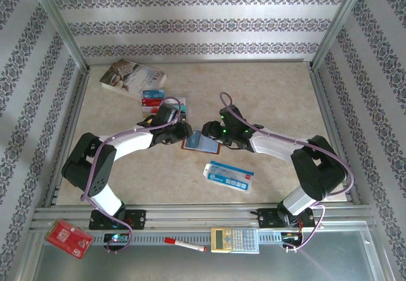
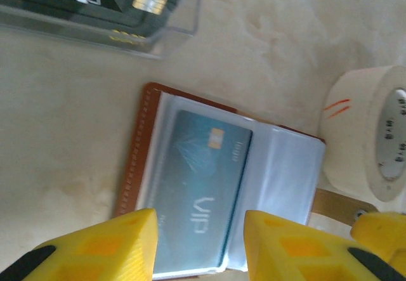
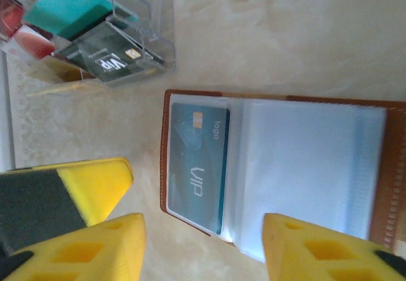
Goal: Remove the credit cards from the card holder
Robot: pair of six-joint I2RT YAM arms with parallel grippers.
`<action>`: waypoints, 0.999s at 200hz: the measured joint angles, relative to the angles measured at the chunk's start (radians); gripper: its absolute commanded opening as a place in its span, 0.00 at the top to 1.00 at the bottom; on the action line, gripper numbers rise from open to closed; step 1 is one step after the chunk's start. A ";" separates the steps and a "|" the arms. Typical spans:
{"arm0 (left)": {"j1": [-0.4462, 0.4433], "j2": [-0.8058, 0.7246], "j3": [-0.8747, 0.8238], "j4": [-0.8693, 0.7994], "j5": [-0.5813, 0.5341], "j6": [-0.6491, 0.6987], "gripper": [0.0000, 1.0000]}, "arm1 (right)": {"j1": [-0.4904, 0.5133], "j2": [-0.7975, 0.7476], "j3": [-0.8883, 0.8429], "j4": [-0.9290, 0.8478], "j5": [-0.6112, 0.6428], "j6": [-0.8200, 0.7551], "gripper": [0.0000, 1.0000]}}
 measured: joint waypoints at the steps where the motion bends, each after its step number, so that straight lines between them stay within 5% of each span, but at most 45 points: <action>1: 0.001 0.001 0.001 -0.001 0.000 0.001 0.62 | 0.001 0.001 0.000 0.001 0.000 0.003 0.58; 52: 0.029 0.082 0.049 -0.016 0.022 0.060 0.75 | 0.039 0.109 0.028 0.054 0.002 0.047 0.79; 200: 0.029 0.187 0.109 -0.002 0.058 0.060 0.88 | 0.029 0.201 0.046 0.117 0.005 0.054 0.87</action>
